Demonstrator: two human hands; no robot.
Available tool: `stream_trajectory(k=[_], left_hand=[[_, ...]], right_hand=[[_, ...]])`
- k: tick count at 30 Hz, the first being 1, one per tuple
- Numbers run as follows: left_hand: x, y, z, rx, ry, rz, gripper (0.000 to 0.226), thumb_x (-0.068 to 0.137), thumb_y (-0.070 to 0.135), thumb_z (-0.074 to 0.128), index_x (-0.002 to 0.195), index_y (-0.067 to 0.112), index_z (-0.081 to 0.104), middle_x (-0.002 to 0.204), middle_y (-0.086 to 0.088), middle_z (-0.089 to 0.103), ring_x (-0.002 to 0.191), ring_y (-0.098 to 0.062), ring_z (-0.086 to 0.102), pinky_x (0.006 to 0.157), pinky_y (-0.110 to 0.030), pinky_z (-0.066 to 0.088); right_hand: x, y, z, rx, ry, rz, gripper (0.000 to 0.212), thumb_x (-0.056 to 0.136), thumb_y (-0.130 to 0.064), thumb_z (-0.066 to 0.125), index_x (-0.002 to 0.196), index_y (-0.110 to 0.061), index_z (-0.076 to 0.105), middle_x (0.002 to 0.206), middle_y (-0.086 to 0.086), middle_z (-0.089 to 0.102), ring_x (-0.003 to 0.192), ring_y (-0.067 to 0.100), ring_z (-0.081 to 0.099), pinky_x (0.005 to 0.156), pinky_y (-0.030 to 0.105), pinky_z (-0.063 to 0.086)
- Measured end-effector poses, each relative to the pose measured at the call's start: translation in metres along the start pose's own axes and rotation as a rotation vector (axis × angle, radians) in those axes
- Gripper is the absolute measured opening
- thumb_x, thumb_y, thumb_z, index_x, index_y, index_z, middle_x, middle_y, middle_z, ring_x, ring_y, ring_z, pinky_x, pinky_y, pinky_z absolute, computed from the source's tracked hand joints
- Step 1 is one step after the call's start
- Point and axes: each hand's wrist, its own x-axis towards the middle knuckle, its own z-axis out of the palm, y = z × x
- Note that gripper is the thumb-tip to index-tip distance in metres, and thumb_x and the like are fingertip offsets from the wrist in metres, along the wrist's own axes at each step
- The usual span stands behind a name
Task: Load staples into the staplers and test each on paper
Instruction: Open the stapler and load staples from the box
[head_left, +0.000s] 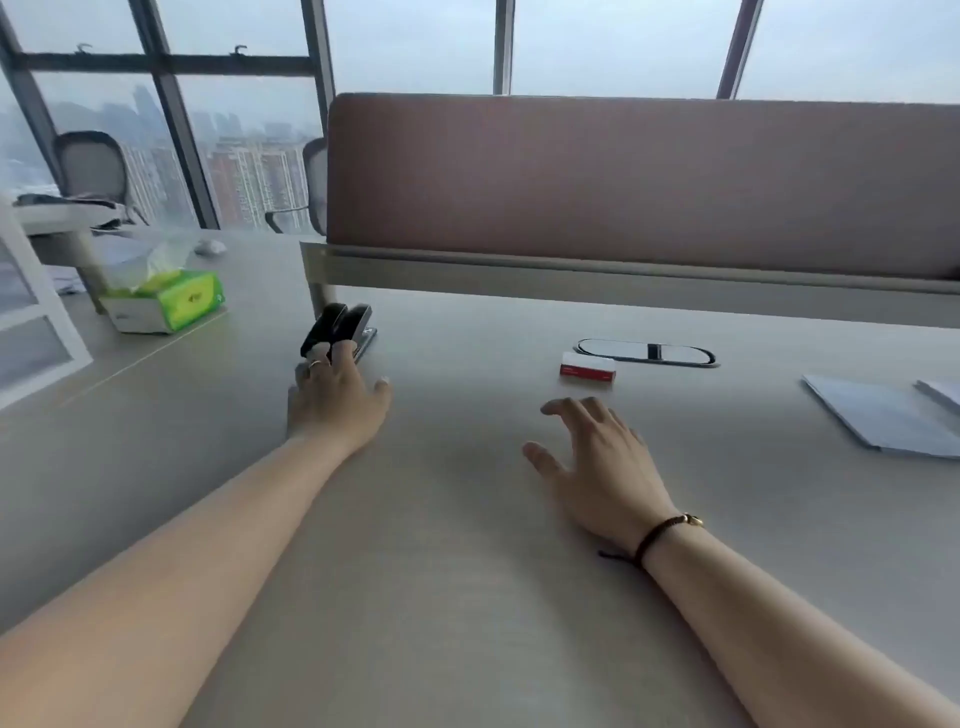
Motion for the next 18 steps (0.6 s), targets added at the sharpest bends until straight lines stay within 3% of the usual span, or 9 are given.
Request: stream_trajectory(k=[5,11,15,18], left_hand=[[0.050,0.002,0.018,0.210,0.111,0.073,0.049,0.089,0.040,0.054,0.126,0.009,0.047,0.137,-0.020,0.049,0.123,-0.041,0.042,0.098,-0.048,0.038],[0.074,0.005,0.033,0.265,0.231,0.064,0.026,0.090,0.015,0.053,0.115,0.007,0.053,0.118,-0.028,0.058,0.110,-0.043,0.048,0.090,-0.047,0.038],[0.070,0.006,0.033,0.207,0.202,0.121,0.030,0.092,0.013,0.051,0.122,0.009,0.050,0.116,-0.027,0.060,0.112,-0.044,0.051,0.093,-0.048,0.039],[0.049,0.022,0.030,0.074,0.081,0.235,0.032,0.097,0.023,0.047,0.127,0.014,0.044,0.112,-0.022,0.062,0.106,-0.040,0.056,0.080,-0.044,0.045]], right_hand=[[0.009,0.011,0.007,-0.011,0.005,-0.025,0.049,0.086,-0.057,0.052,0.130,-0.037,0.046,0.130,-0.008,0.051,0.124,0.016,0.046,0.098,0.032,0.036],[0.010,0.017,0.011,-0.007,0.010,-0.057,0.046,0.086,-0.059,0.050,0.128,-0.039,0.045,0.127,-0.012,0.049,0.122,0.012,0.044,0.101,0.028,0.031],[0.011,0.017,0.011,0.003,0.018,-0.050,0.047,0.086,-0.058,0.050,0.128,-0.038,0.045,0.128,-0.011,0.049,0.123,0.013,0.044,0.101,0.029,0.031],[0.012,0.017,0.010,0.009,0.017,-0.015,0.049,0.086,-0.056,0.051,0.130,-0.035,0.045,0.129,-0.007,0.051,0.125,0.016,0.044,0.101,0.031,0.032]])
